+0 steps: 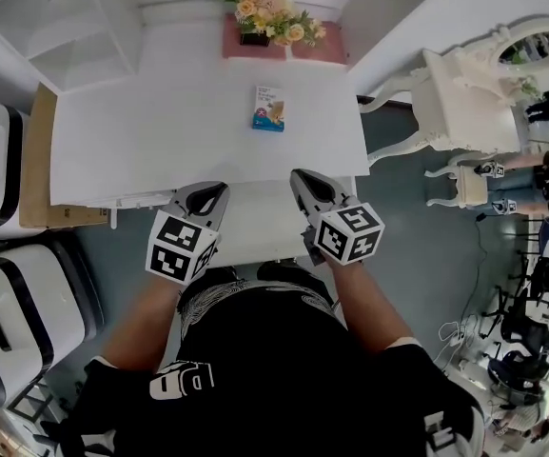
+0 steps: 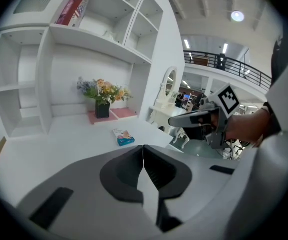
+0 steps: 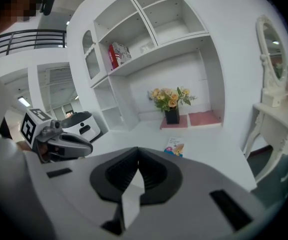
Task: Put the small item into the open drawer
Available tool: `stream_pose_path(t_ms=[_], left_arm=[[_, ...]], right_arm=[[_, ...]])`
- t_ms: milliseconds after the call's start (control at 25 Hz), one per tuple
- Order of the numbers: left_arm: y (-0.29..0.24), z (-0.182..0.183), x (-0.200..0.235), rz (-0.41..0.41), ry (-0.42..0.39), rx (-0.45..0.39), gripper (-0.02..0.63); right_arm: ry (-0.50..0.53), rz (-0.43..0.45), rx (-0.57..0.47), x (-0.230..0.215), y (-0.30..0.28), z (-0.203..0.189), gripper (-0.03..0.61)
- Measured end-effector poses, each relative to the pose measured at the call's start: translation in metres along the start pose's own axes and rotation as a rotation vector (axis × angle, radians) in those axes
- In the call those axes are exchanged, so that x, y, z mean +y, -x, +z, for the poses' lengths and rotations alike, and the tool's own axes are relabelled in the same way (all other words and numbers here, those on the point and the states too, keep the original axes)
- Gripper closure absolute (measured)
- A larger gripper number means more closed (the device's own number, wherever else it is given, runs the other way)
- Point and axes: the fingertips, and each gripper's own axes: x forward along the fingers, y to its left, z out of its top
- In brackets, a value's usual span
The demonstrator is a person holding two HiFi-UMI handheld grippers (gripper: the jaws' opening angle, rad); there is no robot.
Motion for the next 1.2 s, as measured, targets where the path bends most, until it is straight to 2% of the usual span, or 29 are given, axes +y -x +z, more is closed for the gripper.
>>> stream_pose_path(t_ms=[440,640,760,960,1120,1200], left_arm=[[-0.01,-0.002,-0.005,0.12,0.056,0.007,0.598],[-0.007,-0.012,-0.006,0.158,0.069,0.025,0.598],[0.001,-0.019,-0.004,0.183,0.082,0.033,0.597],[0.014,-0.027,0.007,0.206,0.109,0.038,0.598],[0.023,-0.036,0.015,0.221,0.136,0.041,0.597],[0.026,-0.04,0.019,0.224,0.149,0.042,0.598]], right_arm=[[0.073,0.069,0.061,-0.033,-0.031,0.007,0.568],[0.147,0.06,0.14,-0.056,-0.068,-0.002,0.56],[0.183,0.036,0.199,-0.073,-0.098,-0.01,0.503],[0.199,-0.021,0.276,-0.1,-0.153,-0.017,0.47],[0.174,-0.112,0.322,-0.124,-0.186,-0.025,0.433],[0.129,-0.152,0.348,-0.135,-0.2,-0.028,0.381]])
